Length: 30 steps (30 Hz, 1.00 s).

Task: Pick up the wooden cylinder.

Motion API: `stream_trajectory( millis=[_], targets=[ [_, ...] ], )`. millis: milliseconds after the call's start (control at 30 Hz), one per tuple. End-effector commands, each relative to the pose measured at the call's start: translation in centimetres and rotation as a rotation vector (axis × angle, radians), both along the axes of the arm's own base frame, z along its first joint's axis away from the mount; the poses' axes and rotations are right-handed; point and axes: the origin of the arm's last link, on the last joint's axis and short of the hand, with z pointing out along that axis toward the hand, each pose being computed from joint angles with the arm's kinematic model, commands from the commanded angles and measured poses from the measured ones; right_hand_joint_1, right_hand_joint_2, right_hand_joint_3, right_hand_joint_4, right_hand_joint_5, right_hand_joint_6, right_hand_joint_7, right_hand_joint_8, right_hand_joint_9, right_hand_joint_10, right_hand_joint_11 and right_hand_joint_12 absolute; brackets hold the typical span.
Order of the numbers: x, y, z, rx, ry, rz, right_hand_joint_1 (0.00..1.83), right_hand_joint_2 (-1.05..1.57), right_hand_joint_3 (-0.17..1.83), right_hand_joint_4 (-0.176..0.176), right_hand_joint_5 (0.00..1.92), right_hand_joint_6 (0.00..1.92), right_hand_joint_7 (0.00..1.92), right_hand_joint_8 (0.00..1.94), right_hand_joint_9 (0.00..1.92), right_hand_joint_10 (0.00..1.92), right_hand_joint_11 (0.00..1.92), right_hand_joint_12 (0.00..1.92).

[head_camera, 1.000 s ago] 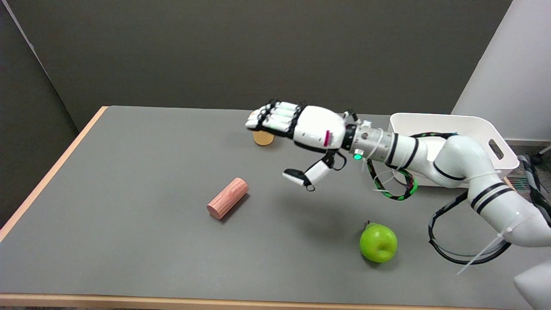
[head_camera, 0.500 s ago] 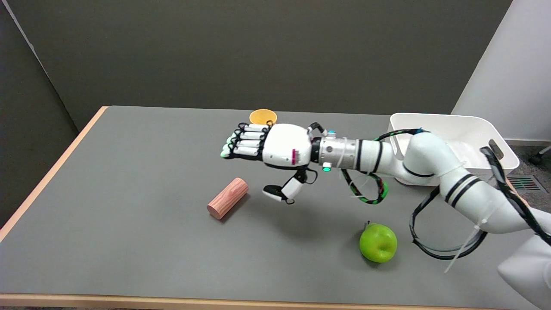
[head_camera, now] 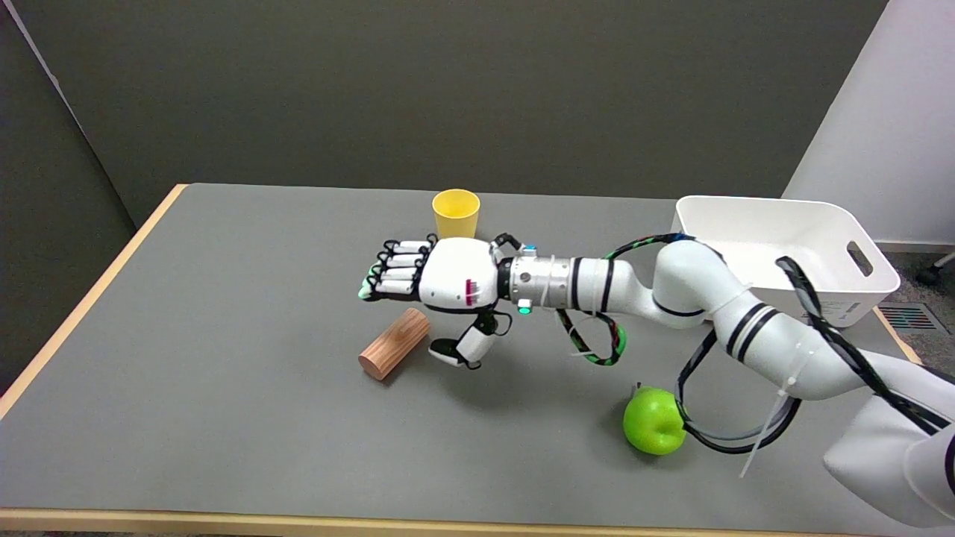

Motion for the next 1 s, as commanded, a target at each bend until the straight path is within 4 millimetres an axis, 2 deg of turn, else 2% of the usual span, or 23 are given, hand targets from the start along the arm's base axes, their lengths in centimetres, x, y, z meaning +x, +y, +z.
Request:
stream_trajectory(
  millis=[33, 500, 767, 1000],
  targets=[
    [-2.1, -0.8, -4.0, 0.003, 0.064, -0.027, 0.79, 0.66, 1.03, -0.082, 0.14, 0.37, 0.2, 0.26, 0.08, 0.46, 0.0, 0.7],
    [-3.1, -0.5, -6.4, 0.003, 0.077, -0.05, 0.83, 0.66, 1.03, -0.082, 0.16, 0.38, 0.23, 0.27, 0.1, 0.47, 0.0, 0.8],
    [-4.1, -0.5, -5.8, -0.056, 0.085, -0.077, 0.85, 0.67, 1.03, -0.083, 0.17, 0.39, 0.26, 0.29, 0.13, 0.49, 0.0, 0.87],
    [-4.1, -1.0, -5.0, -0.15, 0.074, -0.1, 0.85, 0.66, 1.03, -0.094, 0.24, 0.47, 0.36, 0.39, 0.24, 0.63, 0.09, 1.03]
  ],
)
